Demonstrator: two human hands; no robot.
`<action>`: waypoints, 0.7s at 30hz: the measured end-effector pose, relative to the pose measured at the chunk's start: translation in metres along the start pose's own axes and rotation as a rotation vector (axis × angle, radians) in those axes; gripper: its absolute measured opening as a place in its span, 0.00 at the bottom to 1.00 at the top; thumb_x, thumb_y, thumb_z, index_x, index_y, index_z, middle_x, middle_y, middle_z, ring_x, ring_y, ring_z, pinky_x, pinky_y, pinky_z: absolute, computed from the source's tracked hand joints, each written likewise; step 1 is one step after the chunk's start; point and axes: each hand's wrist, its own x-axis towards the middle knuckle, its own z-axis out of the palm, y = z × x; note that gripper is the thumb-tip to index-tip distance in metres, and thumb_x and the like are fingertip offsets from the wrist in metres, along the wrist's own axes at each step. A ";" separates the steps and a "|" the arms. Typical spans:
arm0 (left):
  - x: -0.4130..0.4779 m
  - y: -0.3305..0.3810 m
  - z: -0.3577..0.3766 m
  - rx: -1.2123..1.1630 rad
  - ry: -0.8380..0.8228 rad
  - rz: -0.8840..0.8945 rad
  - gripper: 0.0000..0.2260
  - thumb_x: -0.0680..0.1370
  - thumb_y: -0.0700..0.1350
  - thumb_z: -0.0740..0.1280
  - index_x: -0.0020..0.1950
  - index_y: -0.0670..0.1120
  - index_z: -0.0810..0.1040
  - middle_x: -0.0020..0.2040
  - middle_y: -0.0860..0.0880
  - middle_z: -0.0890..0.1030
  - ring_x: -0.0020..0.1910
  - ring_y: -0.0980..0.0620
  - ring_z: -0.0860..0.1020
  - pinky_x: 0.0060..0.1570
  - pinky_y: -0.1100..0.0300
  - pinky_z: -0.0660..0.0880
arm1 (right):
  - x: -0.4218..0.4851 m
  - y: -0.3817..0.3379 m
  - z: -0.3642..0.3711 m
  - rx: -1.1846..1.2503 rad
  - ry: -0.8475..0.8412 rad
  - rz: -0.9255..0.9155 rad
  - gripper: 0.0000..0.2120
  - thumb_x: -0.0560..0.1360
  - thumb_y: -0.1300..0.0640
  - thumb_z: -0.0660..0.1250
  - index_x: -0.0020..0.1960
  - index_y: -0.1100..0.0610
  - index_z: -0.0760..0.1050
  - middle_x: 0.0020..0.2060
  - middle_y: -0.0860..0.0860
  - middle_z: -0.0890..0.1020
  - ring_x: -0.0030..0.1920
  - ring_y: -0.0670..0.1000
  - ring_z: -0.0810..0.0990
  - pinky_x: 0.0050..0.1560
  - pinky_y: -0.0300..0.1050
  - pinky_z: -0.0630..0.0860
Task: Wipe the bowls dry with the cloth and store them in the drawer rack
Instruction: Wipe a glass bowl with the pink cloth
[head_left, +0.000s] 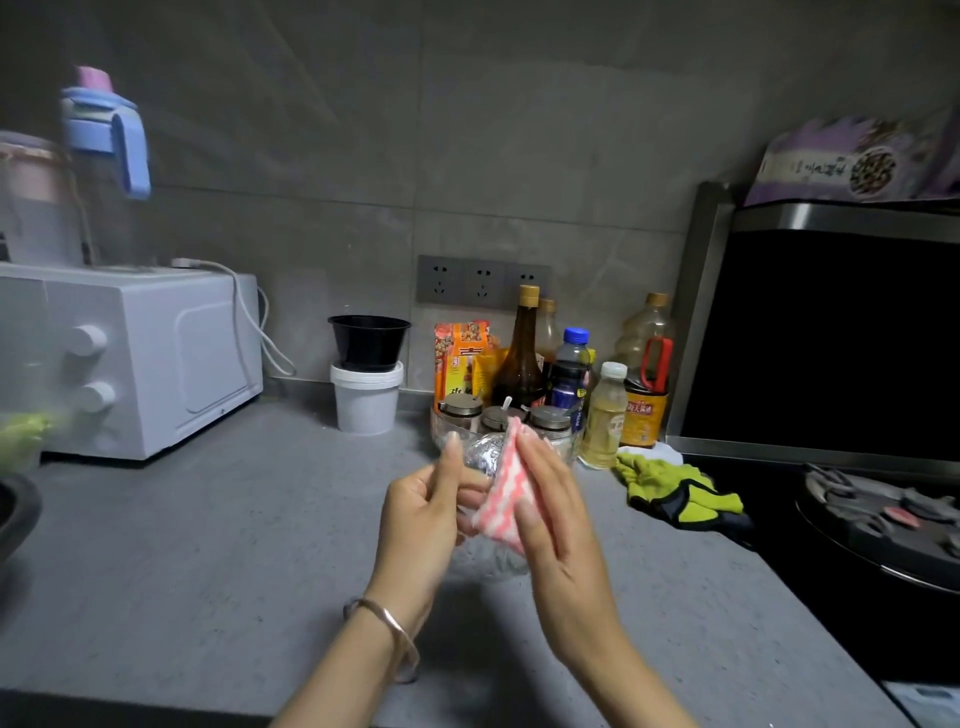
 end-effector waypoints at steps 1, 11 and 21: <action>-0.003 0.001 0.002 -0.006 0.018 -0.002 0.26 0.77 0.59 0.57 0.37 0.40 0.82 0.28 0.47 0.81 0.25 0.59 0.76 0.25 0.70 0.69 | -0.003 0.000 0.002 -0.045 0.039 -0.016 0.25 0.75 0.32 0.52 0.70 0.35 0.62 0.70 0.33 0.63 0.72 0.40 0.61 0.70 0.51 0.64; -0.017 0.006 0.011 -0.006 0.066 0.038 0.26 0.73 0.62 0.55 0.27 0.44 0.77 0.22 0.49 0.76 0.23 0.56 0.75 0.26 0.65 0.72 | 0.010 -0.011 -0.004 -0.324 0.017 -0.120 0.23 0.78 0.39 0.48 0.73 0.38 0.59 0.73 0.36 0.59 0.73 0.37 0.54 0.72 0.48 0.60; -0.013 0.002 -0.002 0.052 0.082 0.063 0.31 0.71 0.64 0.56 0.32 0.37 0.78 0.25 0.47 0.78 0.26 0.54 0.75 0.29 0.62 0.71 | -0.007 -0.012 0.015 -0.546 0.007 -0.276 0.23 0.81 0.44 0.48 0.75 0.42 0.55 0.75 0.41 0.58 0.75 0.43 0.53 0.74 0.47 0.53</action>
